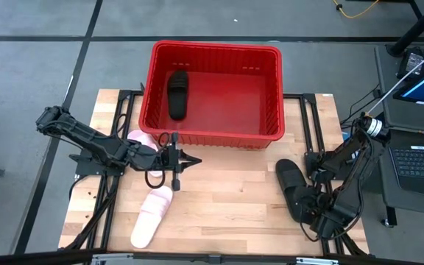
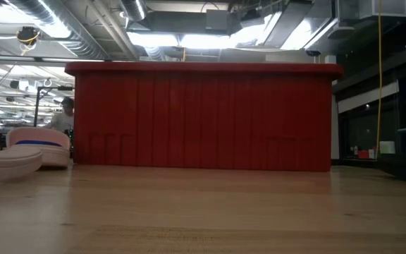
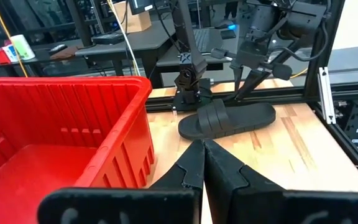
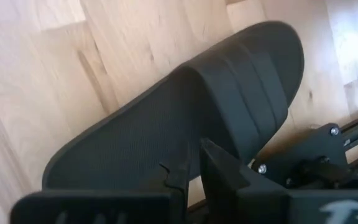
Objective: Pick and place slides into bin
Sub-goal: Put the black slide into the red bin
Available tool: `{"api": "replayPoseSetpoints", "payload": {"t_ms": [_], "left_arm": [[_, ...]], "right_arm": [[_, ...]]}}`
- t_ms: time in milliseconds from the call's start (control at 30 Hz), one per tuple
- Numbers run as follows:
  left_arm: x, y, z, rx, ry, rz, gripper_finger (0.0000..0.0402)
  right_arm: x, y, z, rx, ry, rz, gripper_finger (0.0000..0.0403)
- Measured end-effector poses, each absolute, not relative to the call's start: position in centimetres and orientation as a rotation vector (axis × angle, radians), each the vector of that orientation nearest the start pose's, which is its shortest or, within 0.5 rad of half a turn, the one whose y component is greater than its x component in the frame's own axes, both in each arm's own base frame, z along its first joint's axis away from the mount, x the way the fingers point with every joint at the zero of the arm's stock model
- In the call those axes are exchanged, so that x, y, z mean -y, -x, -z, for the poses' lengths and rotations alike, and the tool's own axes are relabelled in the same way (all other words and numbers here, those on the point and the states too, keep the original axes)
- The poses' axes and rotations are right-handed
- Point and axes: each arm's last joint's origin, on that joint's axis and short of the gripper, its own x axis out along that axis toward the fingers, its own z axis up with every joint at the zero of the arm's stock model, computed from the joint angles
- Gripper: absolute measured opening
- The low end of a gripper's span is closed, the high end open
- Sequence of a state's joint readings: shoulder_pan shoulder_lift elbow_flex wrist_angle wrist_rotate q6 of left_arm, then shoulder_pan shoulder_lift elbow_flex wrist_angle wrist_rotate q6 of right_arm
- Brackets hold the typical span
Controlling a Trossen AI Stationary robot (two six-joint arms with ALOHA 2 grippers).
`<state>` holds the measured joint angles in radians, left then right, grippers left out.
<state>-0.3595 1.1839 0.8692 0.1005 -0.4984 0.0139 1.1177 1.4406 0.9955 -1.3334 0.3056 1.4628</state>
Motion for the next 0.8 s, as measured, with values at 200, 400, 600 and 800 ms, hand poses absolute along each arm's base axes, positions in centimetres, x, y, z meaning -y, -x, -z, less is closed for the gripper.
{"api": "replayPoseSetpoints", "payload": {"t_ms": [200,400,600,800], "left_arm": [[7.95,-25.09,-30.86,-0.204,-0.107,-0.137,0.0001],[7.94,-25.06,-30.73,-0.217,-0.113,-0.137,0.0001],[7.94,-25.06,-30.73,-0.217,-0.113,-0.137,0.0003],[7.94,-25.06,-30.73,-0.217,-0.112,-0.137,0.0003]], "right_arm": [[-19.08,-10.16,-21.98,-1.332,-0.057,0.430,0.0051],[-18.98,-10.08,-22.00,-1.342,-0.049,0.438,0.0112],[-18.40,-9.80,-22.15,-1.358,0.009,0.481,0.0154],[-18.24,-9.74,-21.65,-1.359,0.014,0.487,0.0158]]}}
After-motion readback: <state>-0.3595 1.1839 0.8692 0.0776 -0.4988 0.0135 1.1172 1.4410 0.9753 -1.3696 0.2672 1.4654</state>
